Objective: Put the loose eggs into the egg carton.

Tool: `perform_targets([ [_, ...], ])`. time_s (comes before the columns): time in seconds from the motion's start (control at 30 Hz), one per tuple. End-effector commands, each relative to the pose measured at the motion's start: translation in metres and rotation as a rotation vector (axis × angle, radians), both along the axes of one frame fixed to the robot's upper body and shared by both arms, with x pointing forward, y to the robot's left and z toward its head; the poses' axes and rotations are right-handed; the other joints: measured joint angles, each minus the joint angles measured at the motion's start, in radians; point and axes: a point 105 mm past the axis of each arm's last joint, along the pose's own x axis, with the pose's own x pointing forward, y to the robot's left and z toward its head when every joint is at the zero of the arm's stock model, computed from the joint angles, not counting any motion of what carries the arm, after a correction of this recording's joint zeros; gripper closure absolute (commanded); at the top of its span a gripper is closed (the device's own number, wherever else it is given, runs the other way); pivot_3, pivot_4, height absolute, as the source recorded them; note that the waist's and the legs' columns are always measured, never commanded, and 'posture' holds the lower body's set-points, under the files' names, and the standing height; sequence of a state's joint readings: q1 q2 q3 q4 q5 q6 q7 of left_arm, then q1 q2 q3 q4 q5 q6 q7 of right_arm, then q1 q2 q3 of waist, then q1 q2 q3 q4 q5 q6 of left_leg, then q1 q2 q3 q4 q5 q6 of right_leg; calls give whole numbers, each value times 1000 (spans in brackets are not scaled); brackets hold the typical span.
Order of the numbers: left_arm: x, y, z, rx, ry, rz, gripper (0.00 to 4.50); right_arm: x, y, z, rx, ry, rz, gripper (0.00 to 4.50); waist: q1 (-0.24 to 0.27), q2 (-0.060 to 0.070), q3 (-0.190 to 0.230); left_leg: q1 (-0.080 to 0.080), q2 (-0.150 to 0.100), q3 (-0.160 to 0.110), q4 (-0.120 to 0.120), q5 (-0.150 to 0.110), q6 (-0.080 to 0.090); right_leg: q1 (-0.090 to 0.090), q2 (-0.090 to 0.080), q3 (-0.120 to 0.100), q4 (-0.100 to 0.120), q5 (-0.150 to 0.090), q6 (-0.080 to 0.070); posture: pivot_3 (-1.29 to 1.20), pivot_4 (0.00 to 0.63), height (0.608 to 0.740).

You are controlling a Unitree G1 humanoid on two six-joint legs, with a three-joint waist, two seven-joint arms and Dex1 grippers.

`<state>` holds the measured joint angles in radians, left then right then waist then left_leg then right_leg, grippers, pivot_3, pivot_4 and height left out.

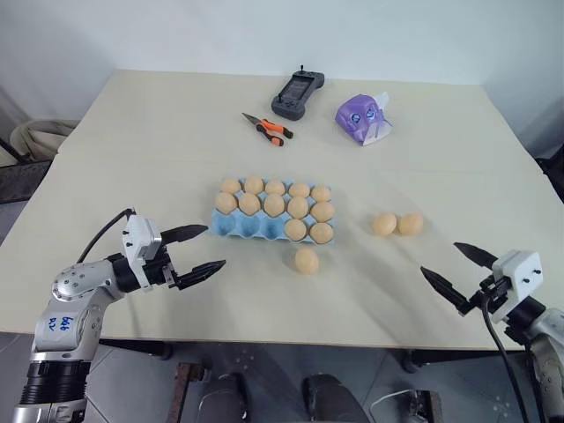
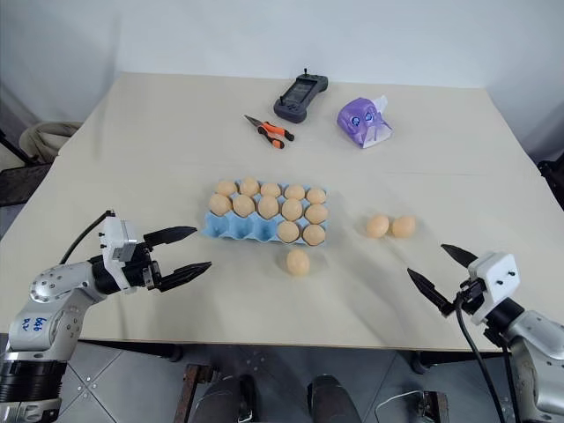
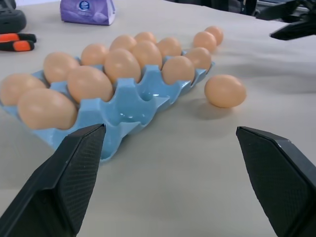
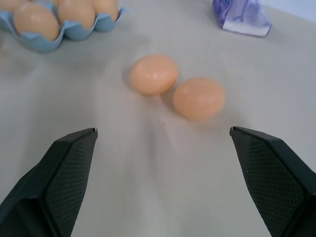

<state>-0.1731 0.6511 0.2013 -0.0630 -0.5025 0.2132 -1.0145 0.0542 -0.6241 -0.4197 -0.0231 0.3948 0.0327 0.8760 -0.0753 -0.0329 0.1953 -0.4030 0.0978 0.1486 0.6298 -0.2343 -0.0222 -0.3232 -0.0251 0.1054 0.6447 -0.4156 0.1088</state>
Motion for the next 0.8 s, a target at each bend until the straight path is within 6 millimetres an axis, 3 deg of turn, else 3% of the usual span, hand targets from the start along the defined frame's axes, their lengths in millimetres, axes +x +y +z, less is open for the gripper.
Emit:
perform_targets([
  [0.03,-1,-3,9,-3,-28,-9,0,20,-2,3,-6,36,-16,8,-4,0,0,0,0,0,0,0,0,0,0,0,0,0,0,0,150,740],
  [0.37,-8,-4,10,-6,-52,34,0,92,8,5,-49,122,25,8,-11,2,1,0,2,1,1,1,0,-2,0,2,0,0,0,0,150,740],
  [0.53,-15,-2,9,-7,-47,50,0,110,16,4,-59,148,54,8,-11,2,1,0,2,2,2,1,0,-1,0,2,-1,0,0,0,150,740],
  [0.63,-18,1,10,-3,-49,68,0,113,21,3,-58,161,81,546,-10,2,1,0,2,2,2,1,0,-1,0,2,-1,0,0,0,150,740],
  [0.77,-20,3,10,-3,-52,83,0,110,21,4,-65,169,99,1958,-11,3,2,0,2,2,2,1,0,-1,0,2,0,0,0,0,150,740],
  [0.8,-20,3,10,-4,-51,85,0,109,20,5,-63,172,96,2066,-11,3,2,0,2,2,2,1,0,-1,0,2,0,0,0,0,150,740],
])
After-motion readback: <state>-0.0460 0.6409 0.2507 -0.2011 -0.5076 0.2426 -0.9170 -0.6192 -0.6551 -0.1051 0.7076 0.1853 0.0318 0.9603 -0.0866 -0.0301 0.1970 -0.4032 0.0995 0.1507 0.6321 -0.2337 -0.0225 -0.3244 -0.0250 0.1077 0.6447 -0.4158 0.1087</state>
